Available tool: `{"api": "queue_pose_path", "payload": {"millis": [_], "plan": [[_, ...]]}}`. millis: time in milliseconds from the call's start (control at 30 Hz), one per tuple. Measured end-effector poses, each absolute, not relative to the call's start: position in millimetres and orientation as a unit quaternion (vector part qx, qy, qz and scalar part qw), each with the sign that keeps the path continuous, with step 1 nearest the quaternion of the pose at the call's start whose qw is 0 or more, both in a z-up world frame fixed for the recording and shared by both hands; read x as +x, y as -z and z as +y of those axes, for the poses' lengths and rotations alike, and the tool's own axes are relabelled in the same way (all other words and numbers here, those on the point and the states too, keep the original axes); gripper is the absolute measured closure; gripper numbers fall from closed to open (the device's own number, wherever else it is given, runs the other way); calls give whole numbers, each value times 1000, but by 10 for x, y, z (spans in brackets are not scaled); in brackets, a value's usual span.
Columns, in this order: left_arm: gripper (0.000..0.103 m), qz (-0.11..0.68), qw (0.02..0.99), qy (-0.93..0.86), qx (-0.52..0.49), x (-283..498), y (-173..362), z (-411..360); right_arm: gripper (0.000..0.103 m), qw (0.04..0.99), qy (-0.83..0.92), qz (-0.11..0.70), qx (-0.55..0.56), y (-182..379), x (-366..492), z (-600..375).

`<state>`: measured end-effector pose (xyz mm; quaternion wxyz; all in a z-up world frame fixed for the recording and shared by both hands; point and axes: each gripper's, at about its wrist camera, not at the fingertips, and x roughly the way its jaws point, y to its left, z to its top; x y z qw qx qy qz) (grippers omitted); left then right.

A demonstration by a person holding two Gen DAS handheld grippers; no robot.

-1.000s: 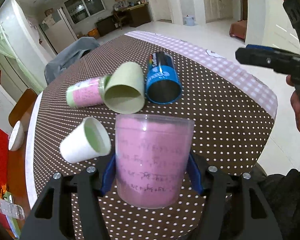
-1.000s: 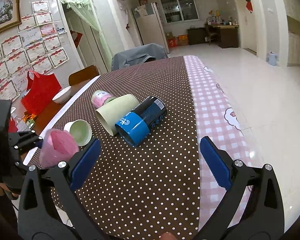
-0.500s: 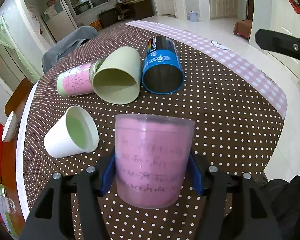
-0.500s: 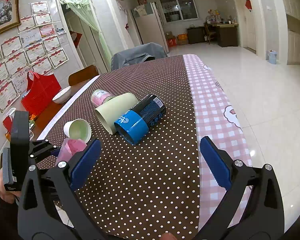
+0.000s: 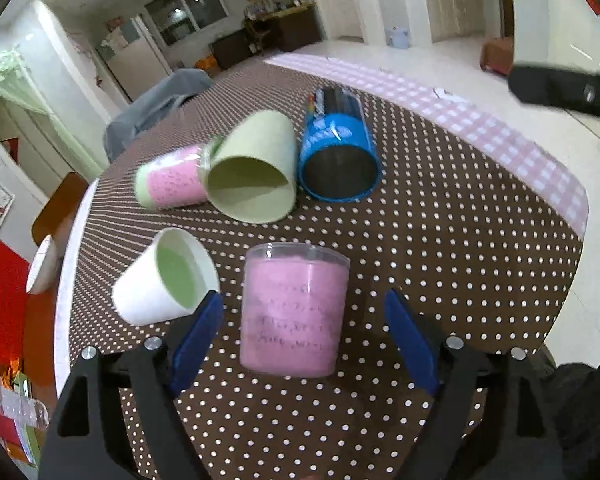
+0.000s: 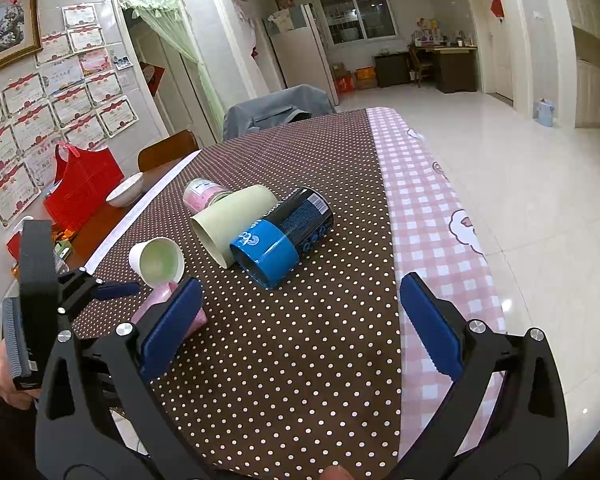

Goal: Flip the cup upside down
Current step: 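Lower the pink cup onto the tablecloth and open the left tool, then withdraw the left tool and bring the right tool to the pink cup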

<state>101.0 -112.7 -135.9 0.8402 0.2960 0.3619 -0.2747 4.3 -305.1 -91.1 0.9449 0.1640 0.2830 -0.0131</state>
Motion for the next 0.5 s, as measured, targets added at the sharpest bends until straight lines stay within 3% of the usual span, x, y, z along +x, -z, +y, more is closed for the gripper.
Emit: {"api": "queue_pose_path", "payload": {"millis": [500], "plan": [[22,305,899,225,219,636,868,-616,6,952,-19,278,130,700,147,-2745]]}}
